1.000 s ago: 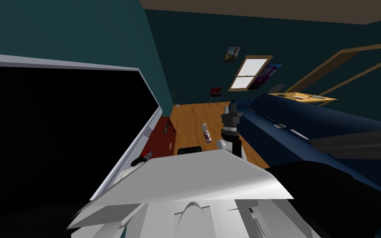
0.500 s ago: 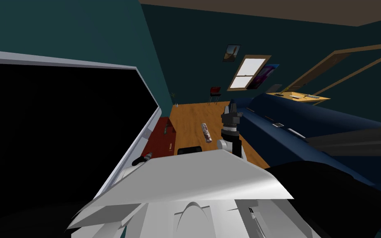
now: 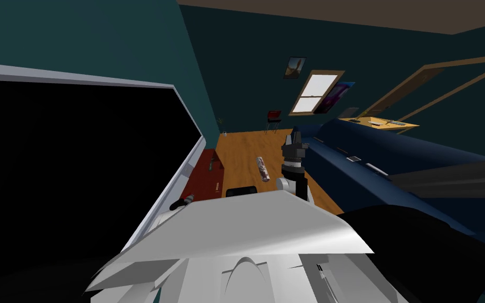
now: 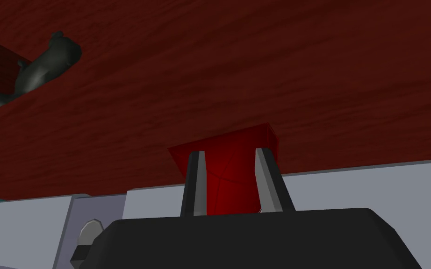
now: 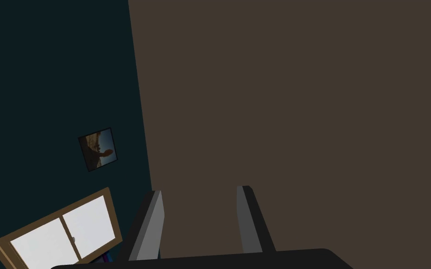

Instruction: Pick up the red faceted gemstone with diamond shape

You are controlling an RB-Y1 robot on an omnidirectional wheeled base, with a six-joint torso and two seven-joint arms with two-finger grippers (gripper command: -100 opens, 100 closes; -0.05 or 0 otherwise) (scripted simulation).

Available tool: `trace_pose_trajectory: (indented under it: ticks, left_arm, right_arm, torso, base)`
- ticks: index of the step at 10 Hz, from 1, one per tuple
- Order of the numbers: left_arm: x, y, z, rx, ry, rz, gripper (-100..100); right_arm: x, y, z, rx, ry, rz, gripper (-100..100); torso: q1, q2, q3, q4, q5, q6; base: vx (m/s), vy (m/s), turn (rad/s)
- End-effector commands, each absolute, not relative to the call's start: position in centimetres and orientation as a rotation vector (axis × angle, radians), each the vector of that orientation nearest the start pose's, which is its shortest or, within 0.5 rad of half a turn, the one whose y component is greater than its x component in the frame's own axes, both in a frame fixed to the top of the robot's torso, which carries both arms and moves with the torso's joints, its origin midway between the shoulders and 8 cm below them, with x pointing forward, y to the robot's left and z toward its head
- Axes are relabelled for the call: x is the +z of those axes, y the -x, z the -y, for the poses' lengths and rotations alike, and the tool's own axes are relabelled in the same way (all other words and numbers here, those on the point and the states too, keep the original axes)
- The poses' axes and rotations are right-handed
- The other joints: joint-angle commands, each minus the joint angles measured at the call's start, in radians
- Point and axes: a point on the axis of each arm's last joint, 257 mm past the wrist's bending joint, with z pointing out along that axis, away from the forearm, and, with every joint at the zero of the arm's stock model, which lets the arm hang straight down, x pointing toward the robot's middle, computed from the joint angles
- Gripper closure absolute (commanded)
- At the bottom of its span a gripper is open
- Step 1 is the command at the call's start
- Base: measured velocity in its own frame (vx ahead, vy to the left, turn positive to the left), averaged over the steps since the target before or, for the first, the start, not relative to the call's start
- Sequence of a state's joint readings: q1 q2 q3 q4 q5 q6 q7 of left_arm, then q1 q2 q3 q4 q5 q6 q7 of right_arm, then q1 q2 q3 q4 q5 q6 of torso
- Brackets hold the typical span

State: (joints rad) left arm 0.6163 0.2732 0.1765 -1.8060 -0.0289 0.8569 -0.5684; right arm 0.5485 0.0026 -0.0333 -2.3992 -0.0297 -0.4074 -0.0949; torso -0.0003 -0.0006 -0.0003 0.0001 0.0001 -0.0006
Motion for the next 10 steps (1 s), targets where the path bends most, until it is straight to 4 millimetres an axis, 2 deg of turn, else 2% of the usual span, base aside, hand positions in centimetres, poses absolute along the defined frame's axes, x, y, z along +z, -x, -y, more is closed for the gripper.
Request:
trace_pose_trajectory:
  ticks: [1,3,4,5,9,10]
  left_arm:
    - [-47.2,-16.5,-48.7,0.293,1.377,-2.216,100]
    - [-47.2,-16.6,-48.7,0.293,1.376,-2.216,100]
    - [-47.2,-16.6,-48.7,0.293,1.376,-2.216,0]
    - [-46.5,-16.5,-48.5,0.292,1.374,-2.217,100]
    - [-45.7,-16.4,-48.3,0.291,1.371,-2.22,100]
    - [-45.7,-16.4,-48.2,0.292,1.371,-2.221,0]
  right_arm:
    - [4.5,-32.9,29.5,1.356,-0.72,-0.575,0]
    - [4.5,-32.9,29.5,1.356,-0.72,-0.575,0]
    - [4.5,-32.9,29.5,1.356,-0.72,-0.575,0]
    - [4.5,-32.9,29.5,1.356,-0.72,-0.575,0]
    - [4.5,-32.9,29.5,1.356,-0.72,-0.575,0]
    - [4.5,-32.9,29.5,1.356,-0.72,-0.575,0]
  torso:
    - [0.0,0.0,0.0,0.0,0.0,0.0]
    - [0.001,0.0,0.0,0.0,0.0,0.0]
    - [0.001,0.0,0.0,0.0,0.0,0.0]
    - [0.001,0.0,0.0,0.0,0.0,0.0]
    - [-0.001,0.001,0.001,0.0,-0.001,0.0]
    - [0.0,0.001,0.0,0.0,0.0,0.0]
  base:
    - [0.0,0.0,0.0]
    - [0.0,0.0,0.0]
    - [0.0,0.0,0.0]
    - [-0.002,-0.012,0.027]
    - [-0.004,-0.016,0.013]
    - [0.0,0.0,0.0]
